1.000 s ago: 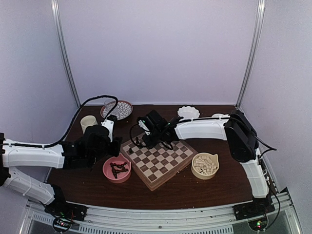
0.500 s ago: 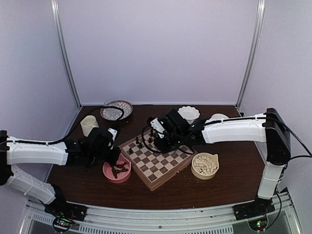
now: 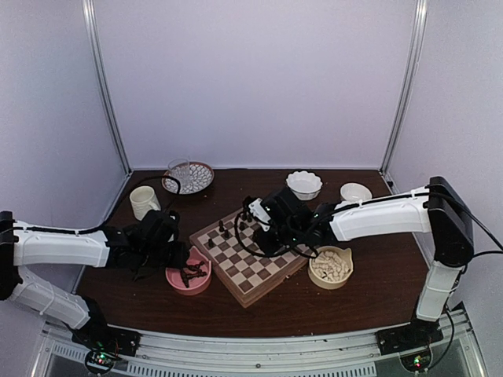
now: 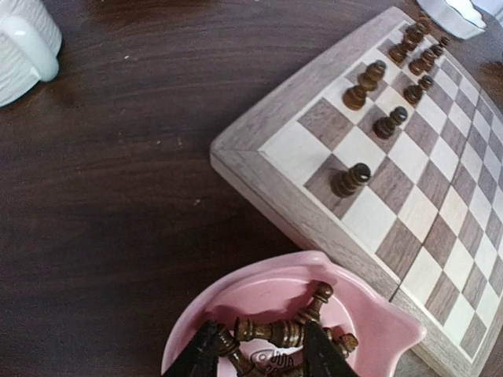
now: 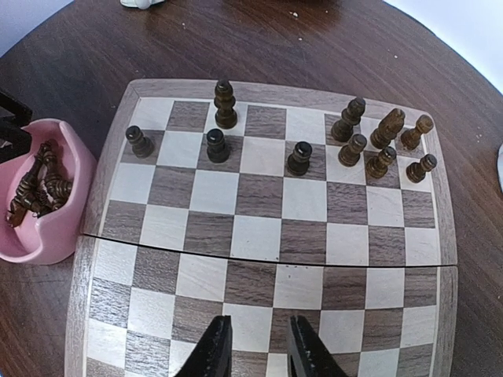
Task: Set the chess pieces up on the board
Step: Pick up the chess pile from the storage box.
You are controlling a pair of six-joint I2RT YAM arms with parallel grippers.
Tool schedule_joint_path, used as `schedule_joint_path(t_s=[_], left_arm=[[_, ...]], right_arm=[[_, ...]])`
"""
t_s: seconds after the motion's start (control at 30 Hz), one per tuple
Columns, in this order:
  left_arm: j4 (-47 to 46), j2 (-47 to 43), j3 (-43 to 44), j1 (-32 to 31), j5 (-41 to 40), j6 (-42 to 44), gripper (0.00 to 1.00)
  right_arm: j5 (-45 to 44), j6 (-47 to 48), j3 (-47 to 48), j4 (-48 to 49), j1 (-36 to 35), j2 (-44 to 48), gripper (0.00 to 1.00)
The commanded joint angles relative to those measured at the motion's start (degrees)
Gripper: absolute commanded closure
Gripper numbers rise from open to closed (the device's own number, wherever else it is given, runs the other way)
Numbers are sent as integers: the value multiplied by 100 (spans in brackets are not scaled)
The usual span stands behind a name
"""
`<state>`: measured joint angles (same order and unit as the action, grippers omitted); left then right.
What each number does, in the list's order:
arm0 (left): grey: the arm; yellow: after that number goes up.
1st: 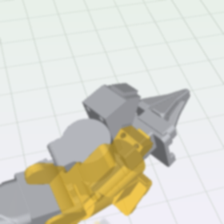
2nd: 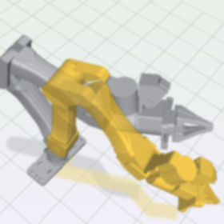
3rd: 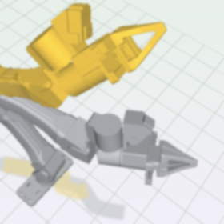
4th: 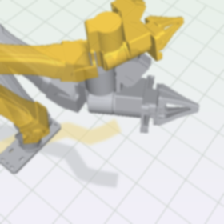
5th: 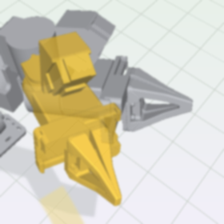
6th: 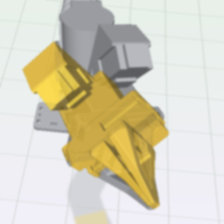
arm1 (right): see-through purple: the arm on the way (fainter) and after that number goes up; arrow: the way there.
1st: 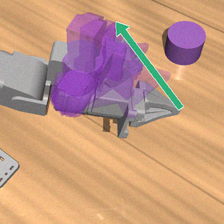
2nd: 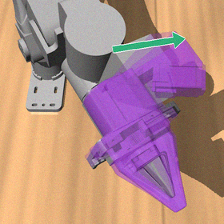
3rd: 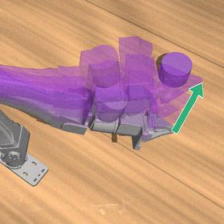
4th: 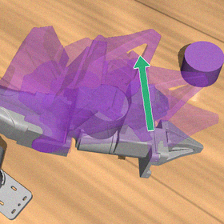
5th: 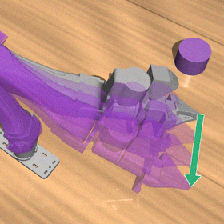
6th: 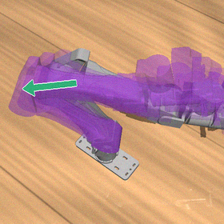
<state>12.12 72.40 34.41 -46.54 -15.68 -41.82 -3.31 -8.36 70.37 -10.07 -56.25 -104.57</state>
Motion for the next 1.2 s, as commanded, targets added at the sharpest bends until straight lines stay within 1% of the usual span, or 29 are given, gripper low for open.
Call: schedule_joint_path(t_s=[0.0, 0.17, 0.3, 0.5, 0.6, 0.63, 0.73, 0.83, 1.03, 1.13, 1.17], left_arm=[[185, 240, 264, 24, -344, -1120, 64], [95, 380, 247, 15, -234, -1333, 63], [318, 442, 335, 19, -264, -1657, 59], [244, 481, 314, 14, 10, -1741, 59], [314, 556, 330, 14, -10, -1794, 60], [421, 574, 356, 14, -100, -1847, 62], [650, 613, 421, 14, -346, -1959, 63], [665, 670, 445, 19, -312, -1962, 63], [852, 1056, 669, 18, -281, -1891, 63], [913, 1173, 742, 14, -297, -1837, 68], [911, 1186, 748, 14, -315, -1812, 71]], right_arm=[[-179, -52, -112, 244, -27, 255, 73], [-260, -35, -164, 286, -26, 295, 73], [-292, -25, -173, 299, -26, 294, 73], [-349, -8, -148, 295, -26, 242, 73], [-387, 1, -149, 299, -26, 228, 73], [-389, 1, -148, 303, -26, 227, 73], [-391, 1, -139, 301, -26, 196, 73], [-393, -3, -131, 286, -26, 186, 73], [-412, 2, -129, 278, -26, 196, 73], [-416, -1, -129, 284, -26, 193, 73], [-412, 1, -130, 278, -26, 194, 73]])
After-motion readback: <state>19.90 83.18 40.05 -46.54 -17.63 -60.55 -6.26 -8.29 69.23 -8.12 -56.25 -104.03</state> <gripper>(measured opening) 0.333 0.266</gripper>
